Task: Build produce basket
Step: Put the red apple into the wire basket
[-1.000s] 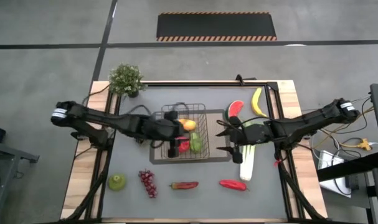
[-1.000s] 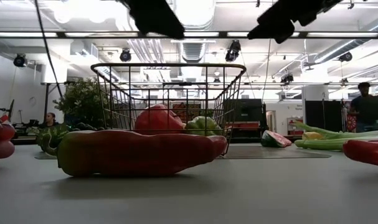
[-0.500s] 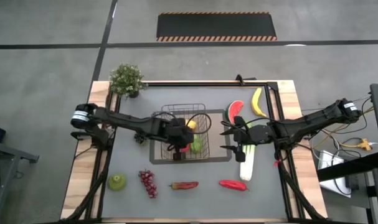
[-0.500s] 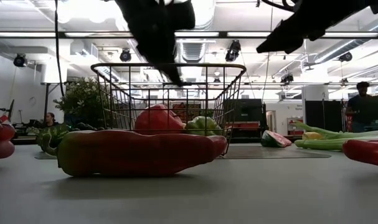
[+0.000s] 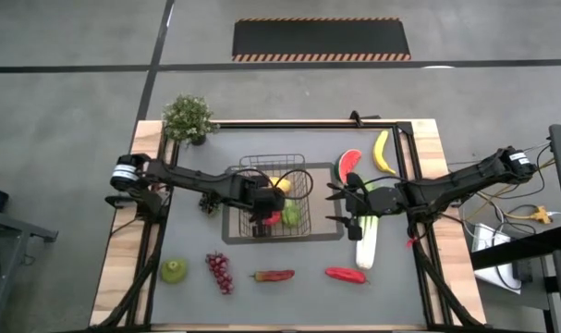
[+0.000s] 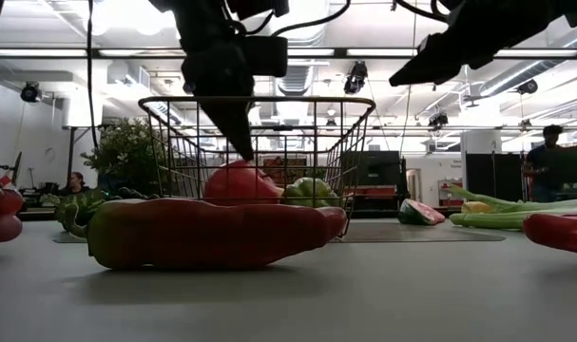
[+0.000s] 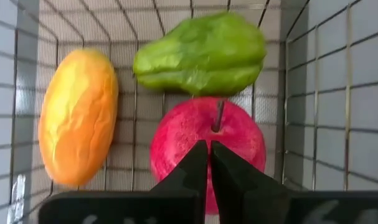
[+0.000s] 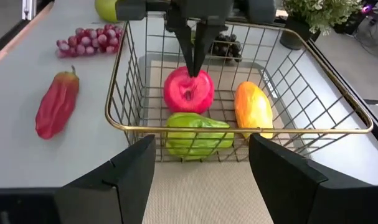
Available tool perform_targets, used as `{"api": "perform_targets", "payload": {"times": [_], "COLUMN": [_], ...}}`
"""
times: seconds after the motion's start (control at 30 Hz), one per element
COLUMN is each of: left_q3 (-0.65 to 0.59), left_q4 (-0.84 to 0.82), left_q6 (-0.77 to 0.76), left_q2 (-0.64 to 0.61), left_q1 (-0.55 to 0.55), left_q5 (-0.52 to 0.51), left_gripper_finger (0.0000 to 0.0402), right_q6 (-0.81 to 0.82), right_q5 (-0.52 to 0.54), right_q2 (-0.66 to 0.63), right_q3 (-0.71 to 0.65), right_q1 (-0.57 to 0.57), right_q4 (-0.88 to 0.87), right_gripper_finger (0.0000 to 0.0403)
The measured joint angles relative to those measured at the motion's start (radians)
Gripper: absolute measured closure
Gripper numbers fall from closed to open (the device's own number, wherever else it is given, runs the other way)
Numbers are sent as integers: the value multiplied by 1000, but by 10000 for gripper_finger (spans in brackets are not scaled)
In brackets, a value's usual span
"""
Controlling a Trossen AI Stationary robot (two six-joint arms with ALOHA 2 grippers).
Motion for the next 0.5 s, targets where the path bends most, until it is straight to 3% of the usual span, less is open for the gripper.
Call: {"api": "perform_targets", "payload": {"times": [0.5], "left_q3": [-2], "left_q4": [-148], "left_q6": [-120], "left_q2": [-9], "left_q1": [2], "left_q5": [-13], "left_gripper_finger": [400], "right_q6": [1], "right_q5": [0], "right_q2": [0], "right_q3": [-4], "right_q1": [0], "right_q4": [8], "right_gripper_finger": [163]}}
